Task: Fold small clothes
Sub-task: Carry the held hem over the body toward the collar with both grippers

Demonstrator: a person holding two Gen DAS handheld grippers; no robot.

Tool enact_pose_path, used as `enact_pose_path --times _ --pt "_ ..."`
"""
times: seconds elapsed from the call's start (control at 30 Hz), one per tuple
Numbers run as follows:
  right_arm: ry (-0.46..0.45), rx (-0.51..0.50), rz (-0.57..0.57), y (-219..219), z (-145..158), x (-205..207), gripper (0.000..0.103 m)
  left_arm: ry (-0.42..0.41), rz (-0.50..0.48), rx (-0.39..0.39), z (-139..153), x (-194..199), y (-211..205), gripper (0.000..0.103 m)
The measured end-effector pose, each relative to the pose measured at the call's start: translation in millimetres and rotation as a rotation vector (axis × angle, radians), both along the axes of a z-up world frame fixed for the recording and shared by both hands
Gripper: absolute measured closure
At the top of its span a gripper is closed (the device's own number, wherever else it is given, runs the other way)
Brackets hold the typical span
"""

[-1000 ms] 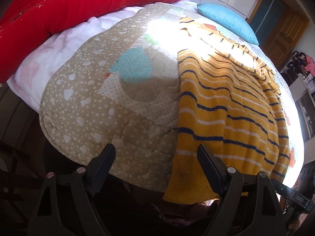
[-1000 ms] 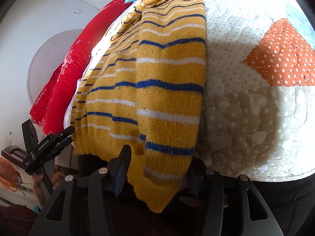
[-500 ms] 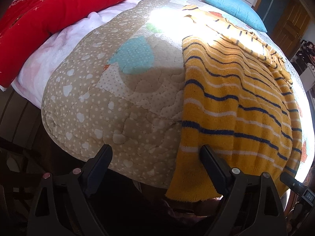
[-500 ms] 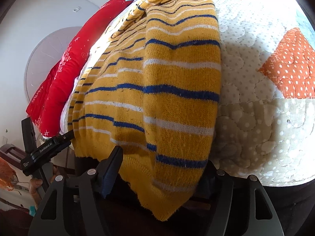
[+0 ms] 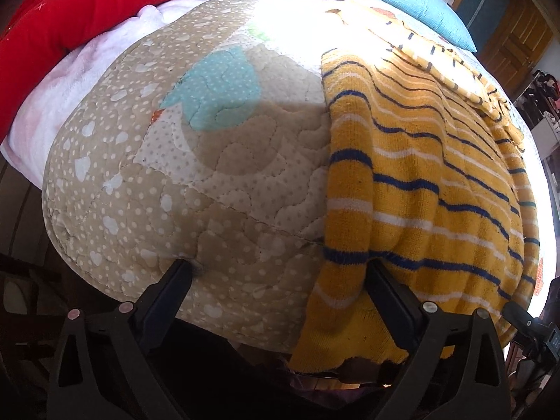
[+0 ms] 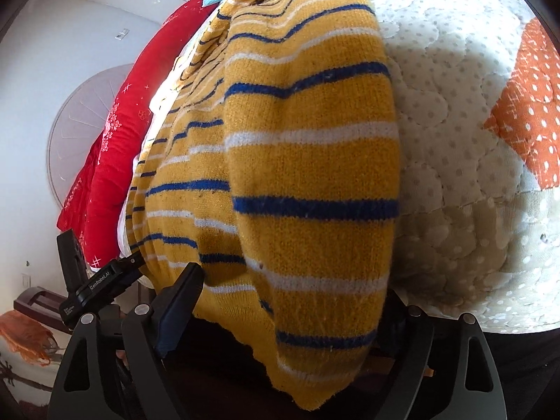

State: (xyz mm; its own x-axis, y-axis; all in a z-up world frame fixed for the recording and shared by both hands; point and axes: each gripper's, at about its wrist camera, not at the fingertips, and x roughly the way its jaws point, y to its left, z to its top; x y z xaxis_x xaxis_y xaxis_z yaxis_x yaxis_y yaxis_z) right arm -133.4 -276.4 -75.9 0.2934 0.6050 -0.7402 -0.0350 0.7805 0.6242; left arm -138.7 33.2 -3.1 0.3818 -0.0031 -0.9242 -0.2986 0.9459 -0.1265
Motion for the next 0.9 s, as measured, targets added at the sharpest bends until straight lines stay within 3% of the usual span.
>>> enact_pose_path --times 0.27,0.4,0.53,0.77,0.9 --pt "0.018 0.068 -0.014 -5 -6 5 0.002 0.014 0.007 -0.08 -11 6 11 0.0" --pt "0.086 0.201 -0.076 -22 -17 13 0.0 0.03 0.003 -0.139 -17 9 17 0.0" --pt "0.186 0.412 -0.17 -48 -37 16 0.0 0.039 0.007 -0.239 -24 10 25 0.0" --pt "0.164 0.429 -0.175 -46 -37 10 0.0 0.094 0.055 -0.479 -46 11 44 0.0" --pt "0.154 0.437 -0.119 -46 -38 7 0.0 0.074 0.072 -0.486 -43 7 43 0.0"
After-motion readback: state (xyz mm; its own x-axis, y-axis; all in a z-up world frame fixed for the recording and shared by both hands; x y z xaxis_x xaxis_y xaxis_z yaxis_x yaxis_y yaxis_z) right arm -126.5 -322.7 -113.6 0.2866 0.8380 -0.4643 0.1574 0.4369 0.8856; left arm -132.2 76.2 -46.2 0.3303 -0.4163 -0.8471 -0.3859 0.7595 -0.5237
